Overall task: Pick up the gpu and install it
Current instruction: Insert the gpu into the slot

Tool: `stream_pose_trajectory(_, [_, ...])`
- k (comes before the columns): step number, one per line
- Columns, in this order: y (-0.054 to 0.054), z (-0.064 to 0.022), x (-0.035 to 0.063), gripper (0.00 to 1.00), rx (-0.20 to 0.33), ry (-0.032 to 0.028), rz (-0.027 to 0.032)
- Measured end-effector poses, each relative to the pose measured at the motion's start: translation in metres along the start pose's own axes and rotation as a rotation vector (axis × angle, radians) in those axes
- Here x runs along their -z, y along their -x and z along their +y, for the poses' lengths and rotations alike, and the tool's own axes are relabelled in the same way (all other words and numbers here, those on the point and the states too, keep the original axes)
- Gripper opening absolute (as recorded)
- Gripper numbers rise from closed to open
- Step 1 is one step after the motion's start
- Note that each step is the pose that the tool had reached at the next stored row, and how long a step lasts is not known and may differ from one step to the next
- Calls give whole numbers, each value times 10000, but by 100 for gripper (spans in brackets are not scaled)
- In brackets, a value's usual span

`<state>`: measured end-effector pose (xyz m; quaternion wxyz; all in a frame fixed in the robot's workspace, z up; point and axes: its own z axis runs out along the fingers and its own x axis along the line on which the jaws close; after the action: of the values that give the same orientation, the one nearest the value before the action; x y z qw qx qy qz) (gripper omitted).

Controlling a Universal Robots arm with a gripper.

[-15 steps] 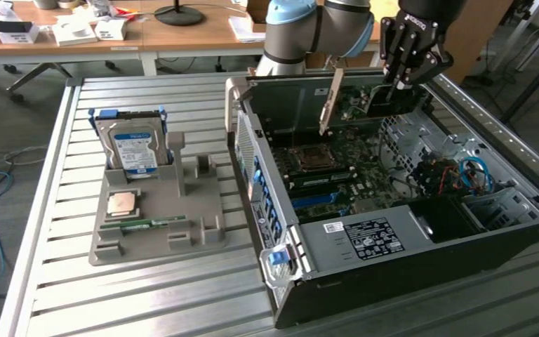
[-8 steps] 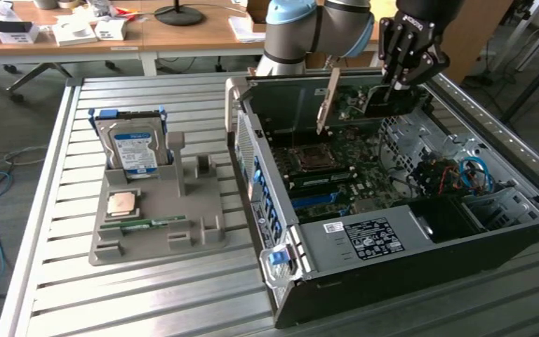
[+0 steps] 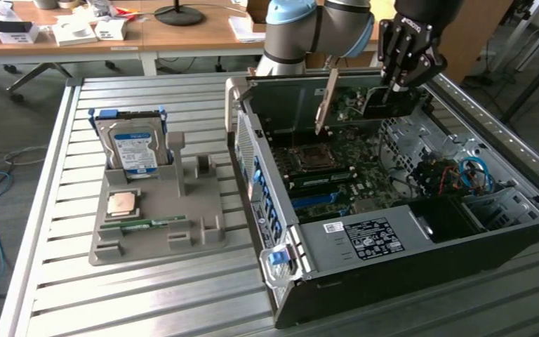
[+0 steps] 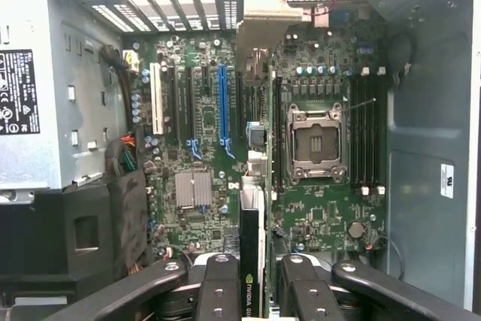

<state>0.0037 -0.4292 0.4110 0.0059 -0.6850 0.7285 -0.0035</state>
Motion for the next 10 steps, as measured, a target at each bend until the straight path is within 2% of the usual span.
stream_pose_trajectory(8, [-2, 25, -59, 26, -108, 0, 4])
stream_pose_trajectory(10, [-4, 35, -61, 26, -112, 1, -30])
